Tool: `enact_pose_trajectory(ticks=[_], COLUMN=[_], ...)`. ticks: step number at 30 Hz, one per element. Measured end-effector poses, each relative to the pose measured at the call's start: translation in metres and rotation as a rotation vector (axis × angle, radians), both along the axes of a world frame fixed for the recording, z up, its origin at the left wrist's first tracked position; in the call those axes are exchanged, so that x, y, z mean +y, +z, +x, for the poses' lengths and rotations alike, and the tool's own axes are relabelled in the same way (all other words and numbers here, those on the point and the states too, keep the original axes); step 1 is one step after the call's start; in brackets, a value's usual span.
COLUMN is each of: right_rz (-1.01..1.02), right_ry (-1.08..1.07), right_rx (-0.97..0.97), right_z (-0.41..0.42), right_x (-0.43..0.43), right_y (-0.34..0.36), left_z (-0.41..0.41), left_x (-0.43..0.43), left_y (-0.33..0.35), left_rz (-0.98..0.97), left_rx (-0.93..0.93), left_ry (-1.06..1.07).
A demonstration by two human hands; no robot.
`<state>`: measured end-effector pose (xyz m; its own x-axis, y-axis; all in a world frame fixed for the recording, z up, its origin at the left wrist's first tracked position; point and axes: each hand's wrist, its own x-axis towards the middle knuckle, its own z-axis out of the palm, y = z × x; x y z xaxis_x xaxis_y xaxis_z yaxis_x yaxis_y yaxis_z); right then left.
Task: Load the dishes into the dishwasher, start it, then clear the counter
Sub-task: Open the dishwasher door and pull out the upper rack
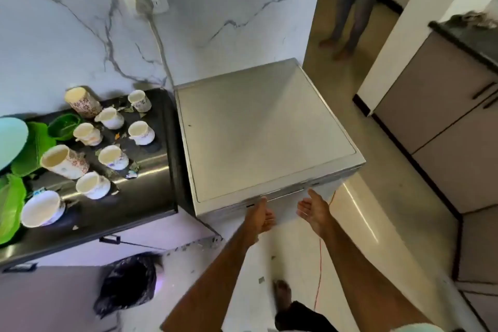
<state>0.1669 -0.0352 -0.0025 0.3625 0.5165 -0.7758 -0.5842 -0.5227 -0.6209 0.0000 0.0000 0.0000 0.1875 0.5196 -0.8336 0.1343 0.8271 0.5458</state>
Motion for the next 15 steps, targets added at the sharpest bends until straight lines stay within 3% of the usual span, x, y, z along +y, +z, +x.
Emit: enact_pose_trajectory(ticks=[9, 15], right_rz=[0.063, 0.122], right_ry=[-0.122, -0.274], right_rx=[0.288, 0.493], right_z=[0.023, 0.014], right_x=[0.038, 0.047], right_y=[-0.037, -0.064], left_z=[0.042, 0.067], left_x=[0.025, 0.03], left_y=[-0.043, -0.067], left_rz=[-0.185, -0.16], left_rx=[-0.304, -0.41], left_ry=[0.768, 1.008])
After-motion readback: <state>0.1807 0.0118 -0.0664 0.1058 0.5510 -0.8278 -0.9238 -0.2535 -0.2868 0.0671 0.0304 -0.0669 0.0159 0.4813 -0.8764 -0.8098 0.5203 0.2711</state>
